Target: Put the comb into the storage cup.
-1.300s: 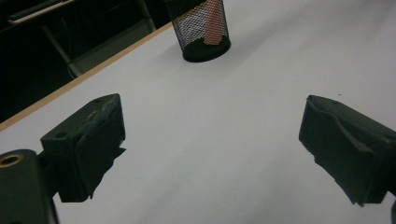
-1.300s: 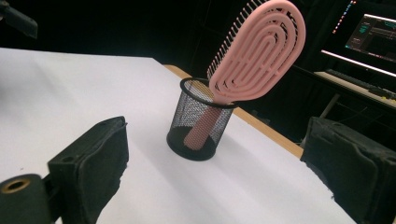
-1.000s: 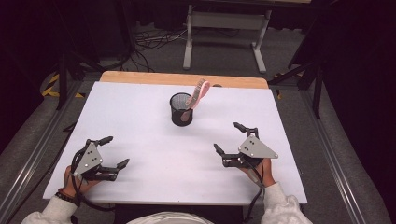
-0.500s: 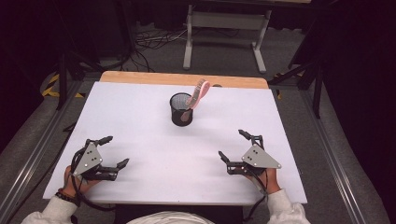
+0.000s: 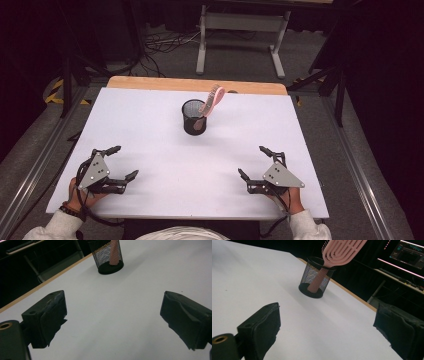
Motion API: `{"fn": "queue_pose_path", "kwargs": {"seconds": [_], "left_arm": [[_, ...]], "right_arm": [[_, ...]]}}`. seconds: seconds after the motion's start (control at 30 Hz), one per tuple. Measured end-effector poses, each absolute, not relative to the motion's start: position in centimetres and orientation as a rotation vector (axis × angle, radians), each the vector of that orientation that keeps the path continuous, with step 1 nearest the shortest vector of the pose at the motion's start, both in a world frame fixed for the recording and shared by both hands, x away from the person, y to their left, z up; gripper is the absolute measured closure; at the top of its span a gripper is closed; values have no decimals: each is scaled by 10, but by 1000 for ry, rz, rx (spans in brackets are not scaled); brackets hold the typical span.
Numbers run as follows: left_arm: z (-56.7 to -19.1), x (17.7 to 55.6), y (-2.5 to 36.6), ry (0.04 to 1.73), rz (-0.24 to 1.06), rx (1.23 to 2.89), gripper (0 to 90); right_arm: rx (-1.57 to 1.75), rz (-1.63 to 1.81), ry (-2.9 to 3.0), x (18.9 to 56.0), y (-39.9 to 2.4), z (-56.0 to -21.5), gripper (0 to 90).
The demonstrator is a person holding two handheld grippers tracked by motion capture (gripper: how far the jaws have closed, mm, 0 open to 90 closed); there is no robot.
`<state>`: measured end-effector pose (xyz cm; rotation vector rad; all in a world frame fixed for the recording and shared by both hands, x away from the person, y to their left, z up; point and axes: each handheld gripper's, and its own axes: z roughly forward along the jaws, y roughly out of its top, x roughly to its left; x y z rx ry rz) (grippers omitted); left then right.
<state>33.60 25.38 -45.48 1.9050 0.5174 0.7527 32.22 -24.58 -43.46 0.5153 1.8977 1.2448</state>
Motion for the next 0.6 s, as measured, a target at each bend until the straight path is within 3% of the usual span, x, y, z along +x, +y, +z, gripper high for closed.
{"fn": "queue_pose_path", "kwargs": {"seconds": [0.6], "left_arm": [[-453,334,249,503,763,1903,76]], "right_arm": [[623,1224,1904,312,-267,-457,86]]}}
